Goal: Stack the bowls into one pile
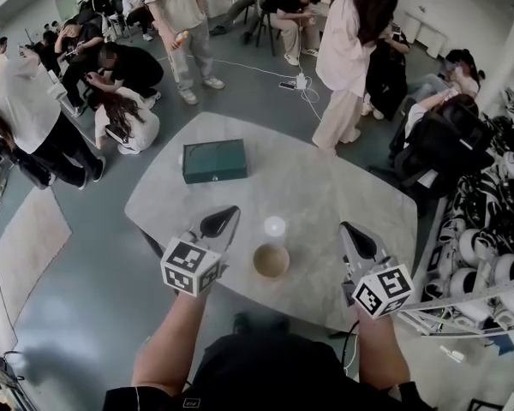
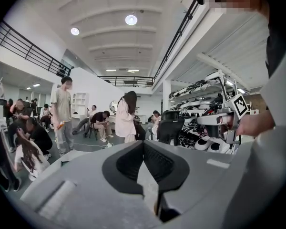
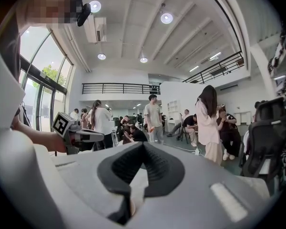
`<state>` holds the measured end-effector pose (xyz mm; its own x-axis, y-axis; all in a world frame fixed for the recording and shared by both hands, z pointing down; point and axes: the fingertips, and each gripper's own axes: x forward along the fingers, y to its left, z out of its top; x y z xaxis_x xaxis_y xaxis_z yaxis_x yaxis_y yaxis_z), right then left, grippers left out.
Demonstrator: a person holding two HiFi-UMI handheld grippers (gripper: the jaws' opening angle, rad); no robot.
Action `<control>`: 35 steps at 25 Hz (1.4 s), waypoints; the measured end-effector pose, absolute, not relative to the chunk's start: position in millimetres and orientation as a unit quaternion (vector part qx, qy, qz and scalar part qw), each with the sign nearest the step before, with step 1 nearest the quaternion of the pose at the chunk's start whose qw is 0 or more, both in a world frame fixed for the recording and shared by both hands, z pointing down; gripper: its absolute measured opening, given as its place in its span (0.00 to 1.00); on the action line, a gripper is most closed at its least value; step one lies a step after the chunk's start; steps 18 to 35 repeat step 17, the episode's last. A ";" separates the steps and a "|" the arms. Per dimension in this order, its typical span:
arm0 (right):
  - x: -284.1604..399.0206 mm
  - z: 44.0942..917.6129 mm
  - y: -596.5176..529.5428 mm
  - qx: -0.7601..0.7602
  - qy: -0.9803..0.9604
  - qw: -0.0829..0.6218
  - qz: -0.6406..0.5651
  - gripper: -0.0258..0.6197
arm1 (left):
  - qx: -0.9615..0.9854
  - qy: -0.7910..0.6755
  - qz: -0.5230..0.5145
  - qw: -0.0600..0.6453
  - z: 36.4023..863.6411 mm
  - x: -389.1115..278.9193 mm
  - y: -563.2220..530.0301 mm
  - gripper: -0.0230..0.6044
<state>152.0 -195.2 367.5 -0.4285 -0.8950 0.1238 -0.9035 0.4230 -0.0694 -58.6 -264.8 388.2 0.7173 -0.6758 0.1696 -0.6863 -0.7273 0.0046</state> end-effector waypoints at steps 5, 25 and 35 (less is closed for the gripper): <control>146.1 368.0 -192.6 0.532 -0.844 0.034 0.060 0.04 | 0.926 -0.367 0.076 0.035 389.6 -61.5 -260.9 0.05; 136.6 372.5 -186.8 0.527 -0.847 0.032 0.068 0.04 | 0.926 -0.366 0.079 0.040 392.0 -67.9 -252.9 0.05; 136.6 372.5 -186.8 0.527 -0.847 0.032 0.068 0.04 | 0.926 -0.366 0.079 0.040 392.0 -67.9 -252.9 0.05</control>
